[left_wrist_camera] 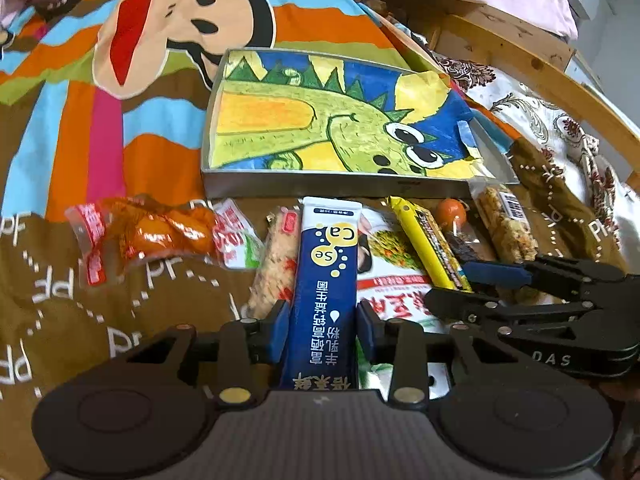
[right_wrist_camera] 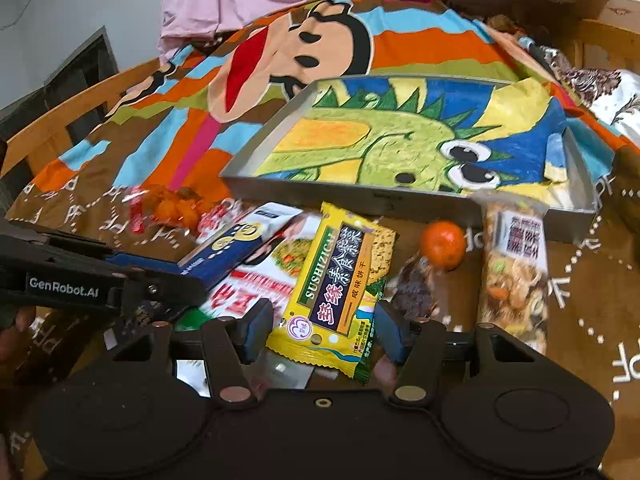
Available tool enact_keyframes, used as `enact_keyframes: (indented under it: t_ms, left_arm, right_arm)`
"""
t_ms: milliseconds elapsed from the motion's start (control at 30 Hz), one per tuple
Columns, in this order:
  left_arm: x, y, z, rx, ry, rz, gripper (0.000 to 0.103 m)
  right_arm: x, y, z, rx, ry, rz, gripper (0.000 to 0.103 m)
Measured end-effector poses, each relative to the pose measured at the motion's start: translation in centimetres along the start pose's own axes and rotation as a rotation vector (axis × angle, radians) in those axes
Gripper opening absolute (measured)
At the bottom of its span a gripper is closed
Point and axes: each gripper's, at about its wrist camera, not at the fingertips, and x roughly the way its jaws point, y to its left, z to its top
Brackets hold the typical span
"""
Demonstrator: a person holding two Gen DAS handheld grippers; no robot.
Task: Organize snacks
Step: 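Grasp the blue calcium stick with the left tool while the right tool grasps the yellow snack packet, then carry both packets into the metal tray and open both tools to release them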
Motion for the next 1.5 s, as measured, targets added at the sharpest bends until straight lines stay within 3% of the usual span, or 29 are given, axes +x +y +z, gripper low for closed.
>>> enact_keyframes:
  t_ms: [200,267,333,567,733,800,900,1033,1167,1367,1500]
  left_arm:
    - [-0.4,-0.9,-0.7,0.014,0.02,-0.008,0.039]
    - [-0.3,-0.9,-0.7,0.016,0.024,-0.007,0.041]
    - [-0.1,-0.8,-0.7,0.005,0.031,-0.009,0.043]
    - [0.6,0.1,-0.6,-0.051,0.048,-0.031,0.045]
    - [0.6,0.0,-0.7,-0.054,0.048,-0.03,0.042]
    - [0.6,-0.3,-0.8,-0.045,0.048,-0.023,0.041]
    - [0.4,-0.7,-0.9,-0.029,0.036,-0.012,0.038]
    - [0.0,-1.3,-1.1,-0.015,0.018,0.0,0.035]
    - [-0.9,-1.6,-1.2,-0.014,-0.018,-0.008,0.033]
    - [-2.7,-1.9,-1.2,-0.018,-0.145,0.073,0.033]
    - [-3.6,-1.0,-0.7,-0.074,-0.216,0.096,0.033]
  right_arm:
    - [-1.2,1.9,-1.2,-0.083,0.027,-0.006,0.061]
    - [-1.1,1.9,-1.3,-0.083,0.028,-0.004,0.07]
    - [-0.9,1.5,-1.2,-0.053,0.028,-0.002,0.075]
    - [-0.7,-0.5,-0.9,0.115,0.031,0.029,0.076]
    - [0.3,-0.5,-0.8,0.129,0.036,0.012,0.073]
    - [0.4,-0.3,-0.8,0.133,0.042,0.028,0.062]
    - [0.1,-0.3,-0.9,0.14,0.045,0.036,0.058]
    - [-0.6,0.7,-1.1,0.06,0.015,-0.008,0.056]
    - [-1.4,2.6,-1.4,-0.118,-0.031,-0.118,0.054]
    - [-1.8,5.3,-2.7,-0.394,-0.098,-0.281,0.054]
    - [-1.6,6.9,-3.5,-0.595,-0.165,-0.379,0.052]
